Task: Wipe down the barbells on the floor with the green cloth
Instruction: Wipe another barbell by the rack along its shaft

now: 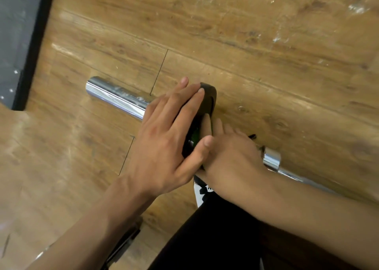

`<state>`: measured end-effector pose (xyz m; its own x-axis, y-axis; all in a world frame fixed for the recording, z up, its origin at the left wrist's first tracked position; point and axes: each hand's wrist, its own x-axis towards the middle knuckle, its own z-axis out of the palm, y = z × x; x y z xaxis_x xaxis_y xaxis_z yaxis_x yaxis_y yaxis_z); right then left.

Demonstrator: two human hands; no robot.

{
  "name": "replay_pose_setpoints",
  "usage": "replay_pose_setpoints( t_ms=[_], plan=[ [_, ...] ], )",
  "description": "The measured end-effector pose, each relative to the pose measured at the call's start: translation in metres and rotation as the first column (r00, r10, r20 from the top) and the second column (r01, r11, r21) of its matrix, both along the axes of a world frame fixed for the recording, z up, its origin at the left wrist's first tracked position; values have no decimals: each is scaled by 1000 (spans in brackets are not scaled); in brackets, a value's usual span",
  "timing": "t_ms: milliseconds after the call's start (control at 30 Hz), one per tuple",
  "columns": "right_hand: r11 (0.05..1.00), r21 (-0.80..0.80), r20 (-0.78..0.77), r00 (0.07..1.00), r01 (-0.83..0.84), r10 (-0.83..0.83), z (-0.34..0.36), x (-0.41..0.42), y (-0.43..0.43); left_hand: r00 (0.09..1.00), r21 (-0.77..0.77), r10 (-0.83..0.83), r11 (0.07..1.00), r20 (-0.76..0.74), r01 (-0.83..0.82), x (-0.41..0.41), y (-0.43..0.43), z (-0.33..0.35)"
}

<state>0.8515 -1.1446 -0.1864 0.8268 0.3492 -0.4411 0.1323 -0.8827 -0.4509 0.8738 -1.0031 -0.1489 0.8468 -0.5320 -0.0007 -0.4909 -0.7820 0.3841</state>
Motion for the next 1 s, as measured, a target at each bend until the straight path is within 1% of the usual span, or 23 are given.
replay_pose_setpoints(
  t_ms=[33, 67, 100, 133, 200, 233, 267, 300, 333, 367, 433, 467, 533, 567, 600, 633, 667, 733, 767, 833, 867, 933, 1000],
  plan=[
    [998, 54, -2, 1000, 29, -29, -2, 1, 2, 1000, -11, -4, 1000, 8, 4, -1, 1, -1],
    [998, 57, -12, 1000, -4, 5, -2, -1, -3, 1000, -21, -7, 1000, 15, 7, -2, 2, -2],
    [999, 25, 10, 999, -47, 47, -4, -5, -12, 1000, -31, -8, 999, 15, 9, -3, 4, -2],
    [996, -27, 78, 994, -81, 83, -3, -11, -23, 1000, -40, -9, 999, 12, 9, -5, 4, -3],
    [988, -133, 132, 986, -81, 98, 3, -21, -34, 1000, -55, -8, 998, 13, 9, -5, 5, -3],
    [991, -121, 105, 992, -63, 76, 4, -19, -33, 1000, -60, -10, 998, 14, 11, -4, 5, -3],
    [999, -40, 65, 998, -17, 19, 6, -14, -27, 1000, -65, -14, 998, 14, 15, -2, 4, -3],
    [998, 37, -34, 999, 41, -40, 6, -5, -18, 1000, -71, -20, 997, 14, 21, 0, 4, -3],
    [995, 67, -153, 987, 68, -57, 7, 9, -11, 1000, -76, -28, 997, 13, 29, 3, 3, -3],
    [990, 110, -217, 974, 93, -67, 7, 19, -6, 999, -79, -35, 996, 12, 36, 5, 2, -3],
    [989, 128, -247, 968, 76, -42, 2, 20, -10, 999, -76, -43, 996, 19, 44, 7, 1, -3],
    [997, 75, -235, 972, 28, -10, 4, 12, -22, 999, -78, -45, 996, 20, 47, 7, 0, -4],
    [995, -68, -56, 996, -67, 63, 5, -10, -43, 999, -89, -40, 995, 21, 42, 8, -1, -4],
    [993, -107, 20, 999, -41, 43, 7, -19, -48, 999, -94, -43, 995, 18, 45, 10, -1, -4],
    [995, -99, 66, 998, 11, -5, 9, -18, -47, 999, -96, -45, 994, 7, 46, 13, -2, -3],
    [995, -91, -21, 998, 50, -52, 11, -11, -40, 998, -97, -54, 994, -15, 52, 18, -4, -2],
    [996, -83, -76, 996, 44, -50, 12, -2, -29, 997, -99, -66, 993, -42, 61, 22, -7, -1],
    [992, -31, -108, 986, 123, -125, 7, 17, -4, 994, -100, -79, 992, -71, 72, 35, -15, 1],
    [992, -26, -95, 988, 121, -123, 6, 22, 3, 994, -103, -77, 992, -76, 69, 42, -20, 2],
    [992, -116, -61, 997, 48, -55, 3, 20, -8, 995, -133, -69, 989, -74, 59, 60, -31, 3],
    [981, -186, -31, 998, 55, -61, 2, 10, -20, 996, -152, -67, 987, -64, 57, 68, -37, 3],
    [949, -281, 164, 981, 145, -101, -8, -13, -44, 996, -180, -79, 981, -33, 72, 81, -43, 4],
    [939, -311, 241, 968, 149, -74, -12, -19, -54, 996, -186, -92, 978, 14, 93, 83, -42, 5]
  ],
)
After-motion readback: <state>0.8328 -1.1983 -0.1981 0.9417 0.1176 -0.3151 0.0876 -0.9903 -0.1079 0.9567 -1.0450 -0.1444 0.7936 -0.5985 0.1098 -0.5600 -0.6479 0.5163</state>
